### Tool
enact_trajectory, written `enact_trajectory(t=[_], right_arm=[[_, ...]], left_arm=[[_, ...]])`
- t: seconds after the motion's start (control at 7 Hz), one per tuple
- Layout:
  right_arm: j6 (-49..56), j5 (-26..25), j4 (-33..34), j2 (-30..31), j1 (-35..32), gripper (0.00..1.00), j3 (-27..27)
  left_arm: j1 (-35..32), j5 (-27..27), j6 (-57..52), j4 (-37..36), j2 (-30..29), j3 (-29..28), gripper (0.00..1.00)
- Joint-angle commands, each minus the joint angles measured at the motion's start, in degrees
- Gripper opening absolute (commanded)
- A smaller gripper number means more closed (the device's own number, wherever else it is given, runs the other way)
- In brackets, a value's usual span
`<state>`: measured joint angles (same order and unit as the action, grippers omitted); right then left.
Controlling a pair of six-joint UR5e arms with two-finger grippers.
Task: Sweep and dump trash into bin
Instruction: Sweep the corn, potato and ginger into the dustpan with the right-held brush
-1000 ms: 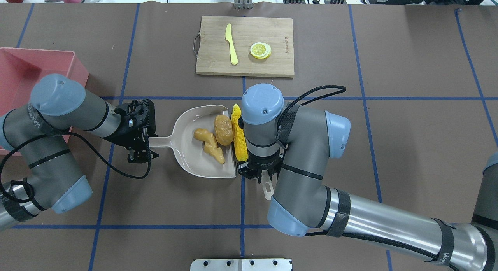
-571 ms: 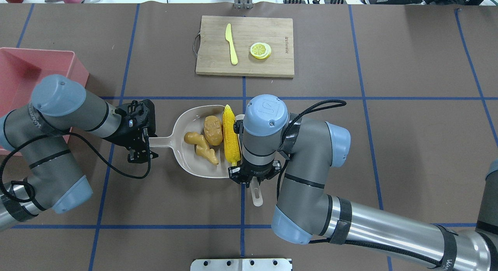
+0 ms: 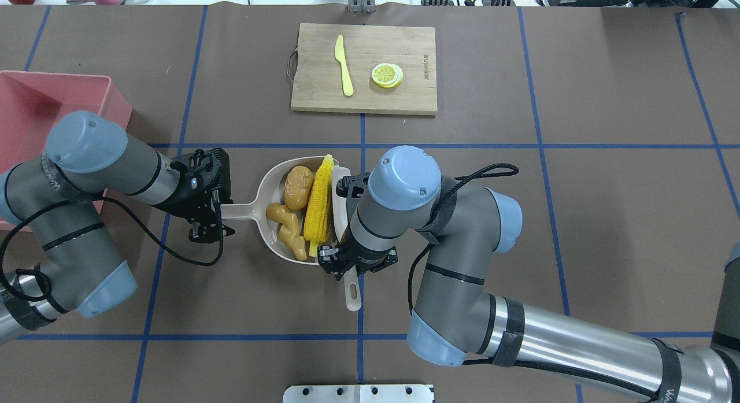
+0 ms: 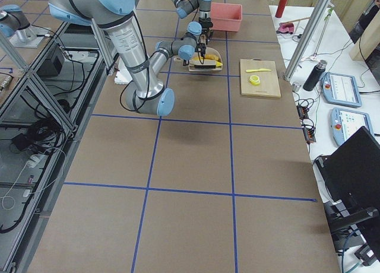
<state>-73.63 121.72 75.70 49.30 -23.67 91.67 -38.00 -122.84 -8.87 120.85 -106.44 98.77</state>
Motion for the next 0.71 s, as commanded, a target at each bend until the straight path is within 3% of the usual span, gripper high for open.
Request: enact_trajectory(t=[0.0, 0.14, 0.57], right_arm=[[-3.09, 0.62, -5.45, 0.01, -0.15, 0.00, 0.00], [-3.53, 0.88, -5.65, 0.01, -0.41, 0.00, 0.09], [-4.77, 5.69, -5.39, 1.76, -2.86, 0.00, 3.15]], left_arm=[[-0.06, -0.03, -0.01, 0.00, 0.01, -0.07, 0.60], [-0.06, 0.06, 0.17, -0.09, 0.01, -0.07, 0.49], [-0.06, 0.06, 0.08, 0.00, 0.10, -0.07, 0.33]])
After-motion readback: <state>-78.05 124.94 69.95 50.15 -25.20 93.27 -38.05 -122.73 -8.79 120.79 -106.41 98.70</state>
